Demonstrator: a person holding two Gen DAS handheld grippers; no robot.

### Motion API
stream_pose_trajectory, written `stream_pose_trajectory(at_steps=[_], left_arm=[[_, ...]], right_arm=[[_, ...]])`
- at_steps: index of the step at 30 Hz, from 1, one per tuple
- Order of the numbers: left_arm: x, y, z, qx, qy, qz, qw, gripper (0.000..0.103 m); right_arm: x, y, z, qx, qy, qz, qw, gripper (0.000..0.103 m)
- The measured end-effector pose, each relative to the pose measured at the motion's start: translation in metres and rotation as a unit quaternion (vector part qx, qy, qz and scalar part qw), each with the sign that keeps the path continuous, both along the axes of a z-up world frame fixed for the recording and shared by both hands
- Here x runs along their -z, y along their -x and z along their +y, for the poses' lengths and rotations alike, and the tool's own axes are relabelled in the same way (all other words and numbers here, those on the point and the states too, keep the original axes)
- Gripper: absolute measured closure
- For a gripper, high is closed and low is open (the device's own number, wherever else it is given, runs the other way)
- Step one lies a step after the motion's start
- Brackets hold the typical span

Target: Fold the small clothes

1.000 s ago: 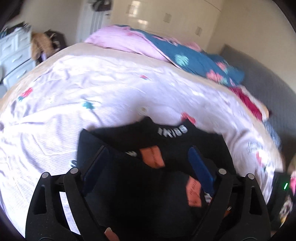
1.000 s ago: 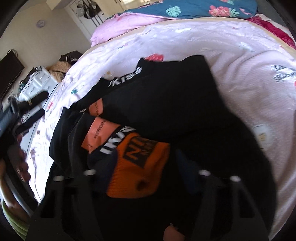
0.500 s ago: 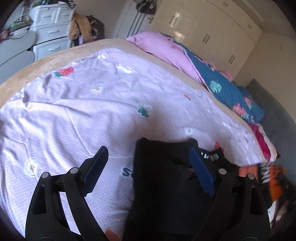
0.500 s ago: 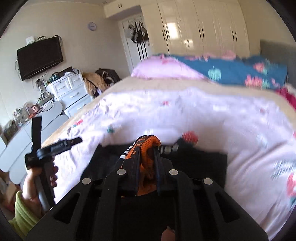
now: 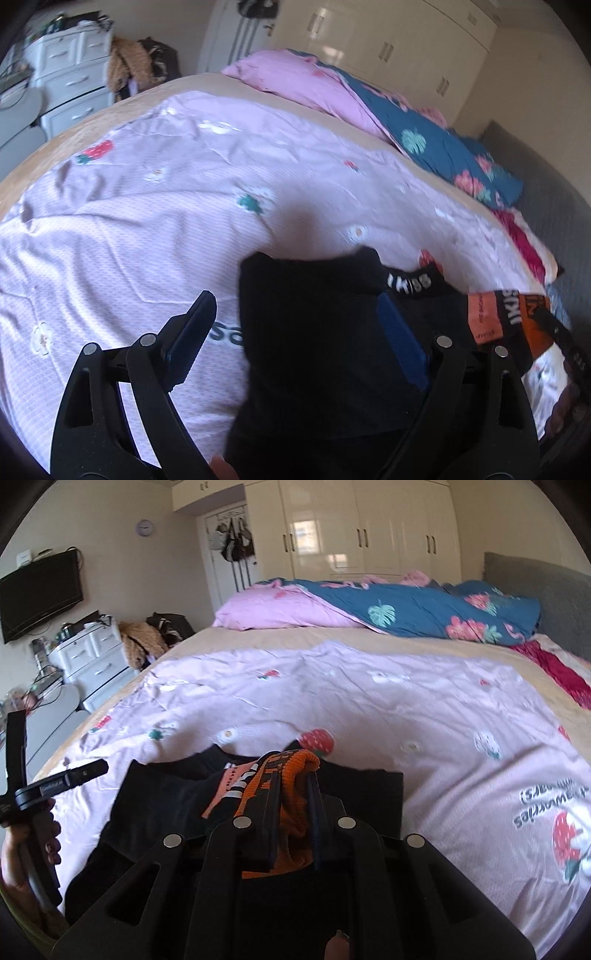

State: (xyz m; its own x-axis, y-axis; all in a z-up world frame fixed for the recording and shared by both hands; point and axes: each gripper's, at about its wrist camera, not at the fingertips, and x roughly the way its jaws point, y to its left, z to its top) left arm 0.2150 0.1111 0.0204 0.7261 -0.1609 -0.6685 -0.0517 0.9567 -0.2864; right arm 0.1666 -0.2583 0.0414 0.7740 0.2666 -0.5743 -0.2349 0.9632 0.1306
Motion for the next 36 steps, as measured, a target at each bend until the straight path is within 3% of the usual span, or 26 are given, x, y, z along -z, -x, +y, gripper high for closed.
stream_pose_trajectory(at_steps=[9, 13, 18, 20, 23, 25, 29, 34, 36], left_arm=[[0.021, -0.009, -0.031, 0.039, -0.025, 0.032, 0.9984, 0.022], [0.029, -0.012, -0.037, 0.046, -0.025, 0.048, 0.9974, 0.022], [0.035, -0.010, -0.051, 0.070, -0.031, 0.058, 0.9954, 0.022], [0.037, -0.008, -0.056, 0.077, -0.039, 0.059, 0.9945, 0.033], [0.044, -0.006, -0.059, 0.078, -0.045, 0.066, 0.9937, 0.050], [0.049, -0.007, -0.059, 0.075, -0.057, 0.075, 0.9927, 0.055], [0.060, -0.010, -0.048, 0.057, -0.053, 0.100, 0.9919, 0.056], [0.060, -0.011, -0.039, 0.058, -0.043, 0.103, 0.9921, 0.056], [0.060, -0.010, -0.041, 0.060, -0.047, 0.102, 0.9919, 0.056]], right_arm=[[0.021, -0.003, -0.015, 0.046, 0.034, 0.011, 0.998, 0.090], [0.021, -0.004, -0.027, 0.061, 0.020, 0.014, 0.998, 0.090], [0.031, -0.006, -0.011, 0.019, 0.018, 0.041, 0.999, 0.089], [0.037, -0.006, 0.004, -0.009, 0.024, 0.053, 0.998, 0.088], [0.046, -0.006, 0.023, -0.036, 0.018, 0.073, 0.997, 0.078], [0.052, -0.006, 0.034, -0.046, 0.021, 0.080, 0.995, 0.075], [0.062, -0.008, 0.049, -0.068, 0.033, 0.097, 0.992, 0.071], [0.089, -0.020, 0.040, -0.036, 0.069, 0.150, 0.986, 0.058], [0.097, -0.021, 0.034, -0.035, 0.068, 0.157, 0.985, 0.057]])
